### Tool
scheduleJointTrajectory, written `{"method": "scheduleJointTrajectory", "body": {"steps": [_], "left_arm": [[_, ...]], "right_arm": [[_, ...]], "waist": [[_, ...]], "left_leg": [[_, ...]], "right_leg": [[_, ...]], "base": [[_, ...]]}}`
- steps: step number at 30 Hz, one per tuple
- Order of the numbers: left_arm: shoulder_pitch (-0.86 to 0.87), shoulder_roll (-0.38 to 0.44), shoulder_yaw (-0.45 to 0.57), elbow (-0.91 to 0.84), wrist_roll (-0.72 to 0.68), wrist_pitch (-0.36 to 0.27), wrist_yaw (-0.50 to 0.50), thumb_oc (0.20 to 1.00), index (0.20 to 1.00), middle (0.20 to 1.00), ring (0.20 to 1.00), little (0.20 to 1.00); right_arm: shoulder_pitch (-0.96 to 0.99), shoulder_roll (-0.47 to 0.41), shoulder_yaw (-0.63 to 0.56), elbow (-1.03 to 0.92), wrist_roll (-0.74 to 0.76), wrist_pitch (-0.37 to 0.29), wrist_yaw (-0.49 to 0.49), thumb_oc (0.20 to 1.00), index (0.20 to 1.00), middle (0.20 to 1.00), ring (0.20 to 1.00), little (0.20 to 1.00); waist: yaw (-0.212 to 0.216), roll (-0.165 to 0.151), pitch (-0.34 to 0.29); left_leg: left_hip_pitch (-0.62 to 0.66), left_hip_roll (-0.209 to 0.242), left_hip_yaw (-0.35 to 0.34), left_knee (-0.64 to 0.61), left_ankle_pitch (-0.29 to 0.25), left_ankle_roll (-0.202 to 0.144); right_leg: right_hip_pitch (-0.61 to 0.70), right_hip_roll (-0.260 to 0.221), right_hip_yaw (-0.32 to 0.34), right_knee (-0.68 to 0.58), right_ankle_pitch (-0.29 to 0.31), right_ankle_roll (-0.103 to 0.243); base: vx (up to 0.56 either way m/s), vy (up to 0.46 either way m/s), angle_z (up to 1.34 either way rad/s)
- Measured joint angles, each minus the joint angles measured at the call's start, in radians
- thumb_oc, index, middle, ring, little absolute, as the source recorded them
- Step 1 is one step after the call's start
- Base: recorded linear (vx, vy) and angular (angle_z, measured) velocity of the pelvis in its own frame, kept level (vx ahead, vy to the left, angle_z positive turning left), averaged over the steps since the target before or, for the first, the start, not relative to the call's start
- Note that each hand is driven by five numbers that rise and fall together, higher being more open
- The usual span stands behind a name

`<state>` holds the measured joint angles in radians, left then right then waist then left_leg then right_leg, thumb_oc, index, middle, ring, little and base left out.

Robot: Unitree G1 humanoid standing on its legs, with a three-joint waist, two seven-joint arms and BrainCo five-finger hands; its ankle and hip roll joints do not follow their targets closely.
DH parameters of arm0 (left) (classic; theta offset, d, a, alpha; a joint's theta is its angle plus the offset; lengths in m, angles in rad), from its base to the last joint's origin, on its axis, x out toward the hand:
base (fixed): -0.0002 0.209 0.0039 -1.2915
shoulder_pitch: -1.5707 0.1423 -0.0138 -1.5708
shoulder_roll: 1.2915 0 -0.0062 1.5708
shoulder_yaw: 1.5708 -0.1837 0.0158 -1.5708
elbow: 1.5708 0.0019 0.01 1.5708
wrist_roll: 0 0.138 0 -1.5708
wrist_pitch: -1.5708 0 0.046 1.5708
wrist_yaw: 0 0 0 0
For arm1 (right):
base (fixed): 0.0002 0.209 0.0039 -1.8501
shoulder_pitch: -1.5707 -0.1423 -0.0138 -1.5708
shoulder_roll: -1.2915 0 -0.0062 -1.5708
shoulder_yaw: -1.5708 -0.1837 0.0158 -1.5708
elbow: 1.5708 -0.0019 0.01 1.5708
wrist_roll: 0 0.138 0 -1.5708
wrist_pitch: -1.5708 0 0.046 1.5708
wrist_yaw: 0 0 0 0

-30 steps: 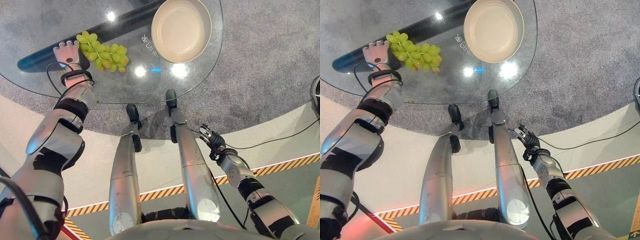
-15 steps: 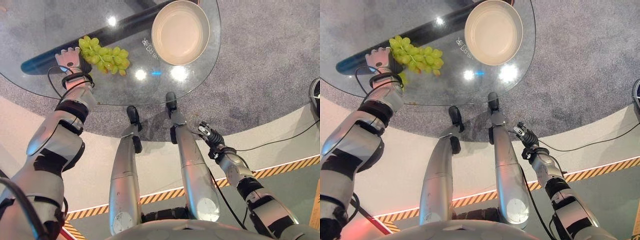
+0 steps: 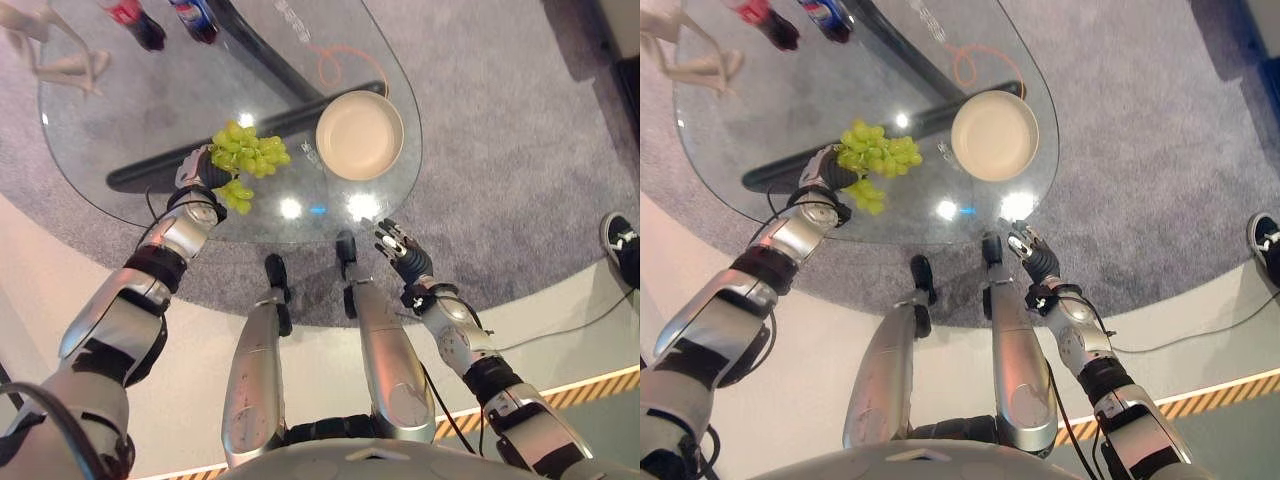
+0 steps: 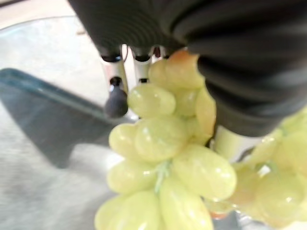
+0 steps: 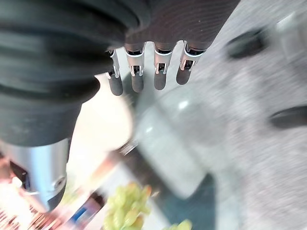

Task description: Pick up fruits into the plate

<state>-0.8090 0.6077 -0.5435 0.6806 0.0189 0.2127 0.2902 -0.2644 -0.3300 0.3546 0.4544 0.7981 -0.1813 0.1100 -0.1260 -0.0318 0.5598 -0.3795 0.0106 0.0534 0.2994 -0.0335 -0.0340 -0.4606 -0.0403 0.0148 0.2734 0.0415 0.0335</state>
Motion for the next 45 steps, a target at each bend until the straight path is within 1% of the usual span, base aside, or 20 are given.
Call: {"method": "scheduleJointTrajectory", "body": {"steps": [3,6,7,8,10,11,12,14,15,17,20,21,24,25,32,35,38,39,41,45], "left_arm": [[0.069,0.044,0.034,-0.134,-0.021,-0.001,-0.035,0.2,0.2,0.2,0.2,0.2],[0.118,0.086,0.073,-0.222,-0.04,-0.001,-0.071,0.2,0.2,0.2,0.2,0.2],[0.135,0.088,0.078,-0.233,-0.041,-0.003,-0.074,0.2,0.2,0.2,0.2,0.2],[0.152,0.097,0.085,-0.247,-0.047,-0.001,-0.089,0.2,0.2,0.2,0.2,0.2],[0.227,0.1,0.129,-0.304,-0.056,-0.009,-0.124,0.2,0.2,0.2,0.2,0.2],[0.27,0.099,0.134,-0.328,-0.056,-0.021,-0.142,0.2,0.2,0.2,0.2,0.2],[0.297,0.098,0.139,-0.346,-0.056,-0.021,-0.155,0.2,0.2,0.2,0.2,0.2],[0.365,0.094,0.154,-0.409,-0.055,-0.025,-0.188,0.2,0.2,0.2,0.2,0.2],[0.388,0.089,0.156,-0.422,-0.054,-0.029,-0.198,0.2,0.2,0.2,0.2,0.2],[0.442,0.077,0.162,-0.471,-0.026,-0.03,-0.226,0.2,0.2,0.2,0.2,0.2],[0.48,0.06,0.162,-0.501,-0.005,-0.04,-0.253,0.2,0.2,0.2,0.2,0.2],[0.501,0.058,0.163,-0.53,0.014,-0.04,-0.266,0.2,0.2,0.2,0.2,0.2],[0.54,0.056,0.164,-0.592,0.036,-0.043,-0.289,0.2,0.2,0.2,0.2,0.2],[0.551,0.051,0.164,-0.606,0.043,-0.043,-0.301,0.2,0.2,0.2,0.2,0.2],[0.571,0.033,0.156,-0.694,0.118,-0.043,-0.358,0.2,0.2,0.2,0.2,0.2],[0.569,0.033,0.153,-0.71,0.146,-0.043,-0.377,0.2,0.2,0.2,0.2,0.2],[0.566,0.035,0.146,-0.724,0.182,-0.042,-0.406,0.2,0.2,0.2,0.2,0.2],[0.565,0.038,0.146,-0.744,0.191,-0.04,-0.429,0.2,0.2,0.2,0.2,0.2],[0.564,0.045,0.146,-0.773,0.204,-0.04,-0.448,0.2,0.2,0.2,0.2,0.2],[0.536,0.081,0.146,-0.816,0.218,-0.041,-0.503,0.2,0.2,0.2,0.2,0.2]], "right_arm": [[0.024,0.0,-0.008,-0.094,-0.032,0.005,-0.002,1.0,1.0,1.0,1.0,1.0],[0.037,-0.001,-0.023,-0.152,-0.037,0.019,0.003,1.0,1.0,1.0,1.0,1.0],[0.046,0.001,-0.029,-0.158,-0.037,0.019,0.003,1.0,1.0,1.0,1.0,1.0],[0.042,-0.001,-0.037,-0.17,-0.035,0.034,0.005,1.0,1.0,1.0,1.0,1.0],[0.076,-0.001,-0.052,-0.211,-0.03,0.064,0.022,1.0,1.0,1.0,1.0,1.0],[0.101,-0.001,-0.057,-0.228,-0.022,0.082,0.034,1.0,1.0,1.0,1.0,1.0],[0.116,0.0,-0.06,-0.234,-0.017,0.095,0.043,1.0,1.0,1.0,1.0,1.0],[0.15,0.004,-0.077,-0.255,0.02,0.136,0.07,1.0,1.0,1.0,1.0,1.0],[0.161,0.004,-0.077,-0.261,0.036,0.154,0.079,1.0,1.0,1.0,1.0,1.0],[0.189,0.01,-0.079,-0.295,0.13,0.234,0.111,1.0,1.0,1.0,1.0,1.0],[0.211,0.037,-0.074,-0.304,0.22,0.29,0.125,1.0,1.0,1.0,1.0,1.0],[0.221,0.042,-0.071,-0.317,0.264,0.314,0.128,1.0,1.0,1.0,1.0,1.0],[0.234,0.039,-0.069,-0.376,0.31,0.324,0.123,1.0,1.0,1.0,1.0,1.0],[0.239,0.036,-0.068,-0.401,0.319,0.324,0.116,1.0,1.0,1.0,1.0,1.0],[0.221,0.028,-0.062,-0.456,0.306,0.335,0.047,1.0,1.0,1.0,1.0,1.0],[0.209,0.018,-0.051,-0.462,0.262,0.337,0.001,1.0,1.0,1.0,1.0,1.0],[0.2,-0.016,-0.037,-0.469,0.183,0.339,-0.043,1.0,1.0,1.0,1.0,1.0],[0.197,-0.044,-0.037,-0.483,0.121,0.347,-0.068,1.0,1.0,1.0,1.0,1.0],[0.19,-0.075,-0.037,-0.503,0.055,0.355,-0.083,1.0,1.0,1.0,1.0,1.0],[0.154,-0.169,-0.037,-0.537,-0.157,0.399,-0.1,1.0,1.0,1.0,1.0,1.0]], "waist": [[0.015,0.0,-0.003],[0.027,0.0,-0.013],[0.031,0.003,-0.036],[0.043,0.005,-0.06],[0.043,0.003,-0.079],[0.043,0.005,-0.128],[0.044,0.006,-0.158],[0.048,0.011,-0.181],[0.054,0.017,-0.202],[0.059,0.033,-0.238],[0.069,0.05,-0.272],[0.079,0.058,-0.29],[0.094,0.067,-0.311],[0.1,0.069,-0.329],[0.125,0.069,-0.363],[0.128,0.069,-0.37],[0.134,0.069,-0.383],[0.135,0.069,-0.391],[0.137,0.069,-0.395],[0.141,0.068,-0.396]], "left_leg": [[0.104,-0.001,-0.005,-0.064,0.015,-0.004],[0.183,0.0,-0.013,-0.125,0.032,-0.007],[0.189,0.0,-0.013,-0.139,0.036,-0.008],[0.204,0.006,-0.014,-0.158,0.039,-0.009],[0.274,0.006,-0.018,-0.204,0.052,-0.015],[0.283,0.008,-0.022,-0.228,0.057,-0.016],[0.287,0.008,-0.023,-0.243,0.062,-0.016],[0.366,0.011,-0.025,-0.292,0.07,-0.017],[0.378,0.013,-0.029,-0.303,0.069,-0.017],[0.416,0.013,-0.031,-0.327,0.07,-0.017],[0.447,0.014,-0.036,-0.345,0.07,-0.017],[0.459,0.018,-0.04,-0.355,0.07,-0.017],[0.49,0.017,-0.056,-0.37,0.07,-0.018],[0.491,0.019,-0.06,-0.376,0.072,-0.019],[0.521,0.018,-0.081,-0.384,0.072,-0.021],[0.527,0.018,-0.087,-0.387,0.076,-0.023],[0.527,0.019,-0.089,-0.388,0.078,-0.024],[0.526,0.018,-0.091,-0.388,0.079,-0.024],[0.526,0.019,-0.092,-0.388,0.079,-0.024],[0.525,0.019,-0.095,-0.388,0.081,-0.025]], "right_leg": [[0.094,-0.002,-0.013,-0.039,0.0,0.0],[0.169,-0.002,-0.028,-0.08,0.0,0.0],[0.171,-0.002,-0.03,-0.086,0.0,0.0],[0.185,-0.003,-0.031,-0.099,0.0,0.0],[0.253,0.001,-0.041,-0.138,0.006,-0.005],[0.263,0.002,-0.048,-0.159,0.006,-0.005],[0.268,0.003,-0.051,-0.171,0.006,-0.005],[0.346,0.011,-0.056,-0.216,0.008,-0.005],[0.361,0.01,-0.058,-0.228,0.008,-0.005],[0.405,0.012,-0.066,-0.26,0.01,-0.003],[0.449,0.012,-0.081,-0.295,0.011,-0.001],[0.466,0.011,-0.085,-0.309,0.013,0.001],[0.508,0.011,-0.099,-0.336,0.013,0.001],[0.514,0.011,-0.105,-0.345,0.014,0.001],[0.562,0.011,-0.133,-0.365,0.013,0.001],[0.57,0.01,-0.138,-0.365,0.013,0.001],[0.571,0.009,-0.14,-0.365,0.013,0.001],[0.571,0.009,-0.142,-0.365,0.013,0.001],[0.571,0.009,-0.143,-0.365,0.013,0.001],[0.572,0.009,-0.148,-0.365,0.013,0.001]], "base": [[0.1,-0.005,0.07],[0.09,-0.015,0.09],[0.15,-0.028,0.03],[0.17,-0.035,0.0],[0.15,-0.025,0.06],[0.16,-0.015,0.13],[0.13,-0.009,0.13],[0.16,-0.014,0.08],[0.18,-0.023,0.05],[0.13,-0.022,0.08],[0.08,-0.02,0.14],[0.08,-0.018,0.13],[0.05,-0.008,0.14],[0.04,-0.004,0.18],[0.04,-0.005,0.11],[0.02,0.002,0.07],[0.01,0.0,0.01],[0.0,0.0,0.0],[0.0,0.0,0.0],[0.0,-0.004,0.01]]}}
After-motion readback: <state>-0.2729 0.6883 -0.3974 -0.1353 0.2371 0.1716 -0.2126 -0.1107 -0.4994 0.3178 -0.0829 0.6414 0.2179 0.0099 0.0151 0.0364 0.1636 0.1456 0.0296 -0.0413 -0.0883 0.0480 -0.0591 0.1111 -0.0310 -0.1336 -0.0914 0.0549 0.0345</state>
